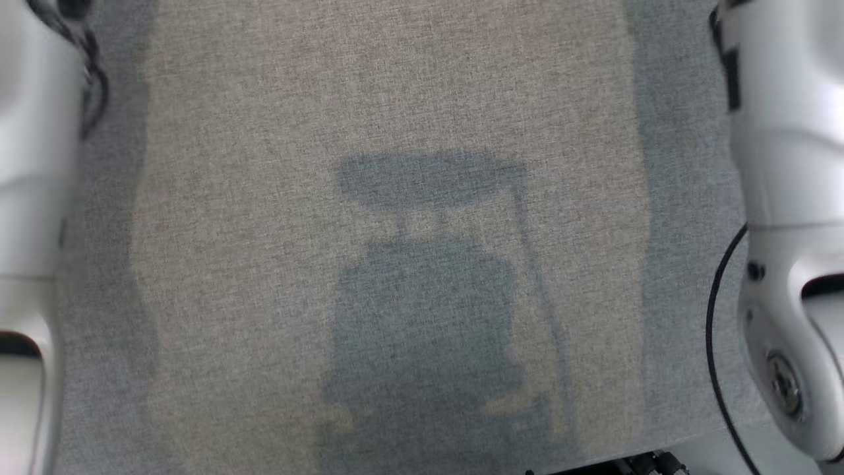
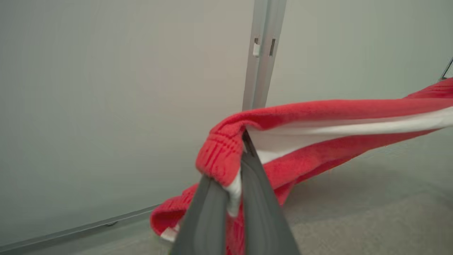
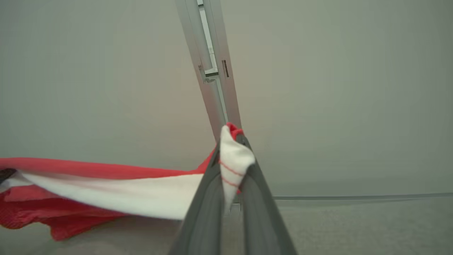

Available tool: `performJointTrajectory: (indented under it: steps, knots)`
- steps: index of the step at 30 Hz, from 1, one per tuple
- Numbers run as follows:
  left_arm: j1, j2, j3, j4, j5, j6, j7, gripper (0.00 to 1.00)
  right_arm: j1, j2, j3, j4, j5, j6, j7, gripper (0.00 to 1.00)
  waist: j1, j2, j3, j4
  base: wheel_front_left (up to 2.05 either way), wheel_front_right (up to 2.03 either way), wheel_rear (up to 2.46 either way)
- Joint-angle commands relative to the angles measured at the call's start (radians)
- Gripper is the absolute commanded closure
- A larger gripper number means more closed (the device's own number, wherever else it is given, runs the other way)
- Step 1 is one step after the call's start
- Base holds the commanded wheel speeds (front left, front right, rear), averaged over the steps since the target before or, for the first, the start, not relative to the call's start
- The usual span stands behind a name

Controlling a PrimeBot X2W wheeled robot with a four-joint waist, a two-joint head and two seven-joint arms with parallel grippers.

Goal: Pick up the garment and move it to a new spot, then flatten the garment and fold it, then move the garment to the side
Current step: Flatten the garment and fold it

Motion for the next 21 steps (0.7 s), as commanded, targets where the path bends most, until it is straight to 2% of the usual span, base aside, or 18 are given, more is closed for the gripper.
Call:
performJointTrajectory:
  steps: [1,6,12,16,21]
  knots:
    - [0.063,0.004,-0.026,-0.017,-0.024,-0.002,-0.021,1.00,0.059,-0.006,0.007,-0.003,0.032,-0.001,-0.032,1.00,-0.0004,0.0000,-0.018,0.002,0.00,0.00,0.00]
    - [0.345,0.040,-0.126,-0.122,-0.117,-0.001,-0.043,1.00,0.326,-0.050,0.025,-0.048,0.122,-0.001,-0.084,1.00,-0.0004,0.0000,-0.087,0.013,0.00,0.00,0.00]
    - [0.703,0.063,-0.175,-0.296,-0.189,0.001,-0.047,1.00,0.667,-0.120,0.022,-0.158,0.220,-0.002,-0.100,1.00,-0.0004,0.0000,-0.269,0.034,0.00,0.00,0.00]
    - [0.948,0.062,-0.188,-0.420,-0.203,0.057,-0.048,1.00,0.885,-0.133,-0.023,-0.245,0.280,-0.002,-0.094,1.00,-0.0004,0.0000,-0.405,0.037,0.00,0.00,0.00]
    - [1.250,0.066,-0.214,-0.558,-0.235,0.136,-0.049,1.00,1.175,-0.120,-0.087,-0.352,0.285,-0.003,-0.050,1.00,-0.0004,0.0000,-0.573,0.040,0.00,0.00,0.00]
